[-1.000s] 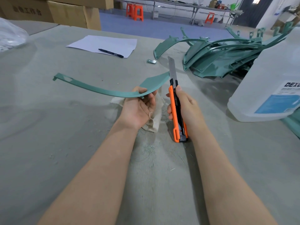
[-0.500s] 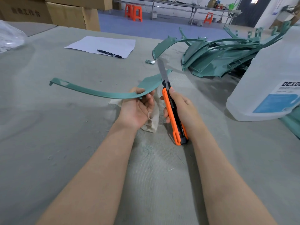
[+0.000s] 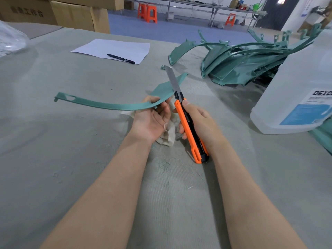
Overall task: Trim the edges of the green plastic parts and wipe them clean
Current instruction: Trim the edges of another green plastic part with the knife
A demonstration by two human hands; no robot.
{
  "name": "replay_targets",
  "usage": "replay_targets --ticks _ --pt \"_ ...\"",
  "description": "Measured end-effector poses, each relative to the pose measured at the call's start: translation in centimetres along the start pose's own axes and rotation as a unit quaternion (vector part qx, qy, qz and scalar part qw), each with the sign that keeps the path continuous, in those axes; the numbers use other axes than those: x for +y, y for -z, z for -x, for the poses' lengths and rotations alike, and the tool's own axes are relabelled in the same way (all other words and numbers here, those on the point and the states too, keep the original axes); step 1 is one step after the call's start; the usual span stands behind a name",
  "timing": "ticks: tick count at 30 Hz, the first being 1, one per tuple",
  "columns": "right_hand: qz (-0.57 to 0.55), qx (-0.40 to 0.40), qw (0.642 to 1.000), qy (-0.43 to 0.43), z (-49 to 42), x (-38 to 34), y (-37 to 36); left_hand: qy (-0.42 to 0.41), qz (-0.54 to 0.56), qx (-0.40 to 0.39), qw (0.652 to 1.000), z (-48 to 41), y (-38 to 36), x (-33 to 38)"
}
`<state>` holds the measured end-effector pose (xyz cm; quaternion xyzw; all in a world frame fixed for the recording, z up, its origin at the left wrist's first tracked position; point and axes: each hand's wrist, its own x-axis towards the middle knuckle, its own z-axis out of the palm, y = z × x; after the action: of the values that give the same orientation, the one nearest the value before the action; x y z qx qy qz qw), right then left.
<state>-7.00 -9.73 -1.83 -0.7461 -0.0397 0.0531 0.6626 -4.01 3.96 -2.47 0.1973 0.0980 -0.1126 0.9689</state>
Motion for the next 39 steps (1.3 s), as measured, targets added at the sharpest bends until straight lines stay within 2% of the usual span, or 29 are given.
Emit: replay_targets --ticks 8,15,22,39 --pt "-0.004 -0.013 1.0 0.006 0.6 0.5 -0.1 0.003 -0.007 0.007 1.0 -0.2 -0.1 0.0" --pt "-0.082 0.081 0.993 -0.003 0.0 0.6 0.6 0.013 0.015 -0.014 1.0 0.0 0.0 -0.1" --pt "-0.021 0.056 0.998 0.0 -0.2 0.7 -0.3 0.011 0.005 -0.003 1.0 0.0 -0.1 -0.1" --pt "-0.009 0.009 1.0 0.018 0.2 0.5 -0.5 -0.006 0.014 0.005 1.0 -0.1 -0.1 -0.2"
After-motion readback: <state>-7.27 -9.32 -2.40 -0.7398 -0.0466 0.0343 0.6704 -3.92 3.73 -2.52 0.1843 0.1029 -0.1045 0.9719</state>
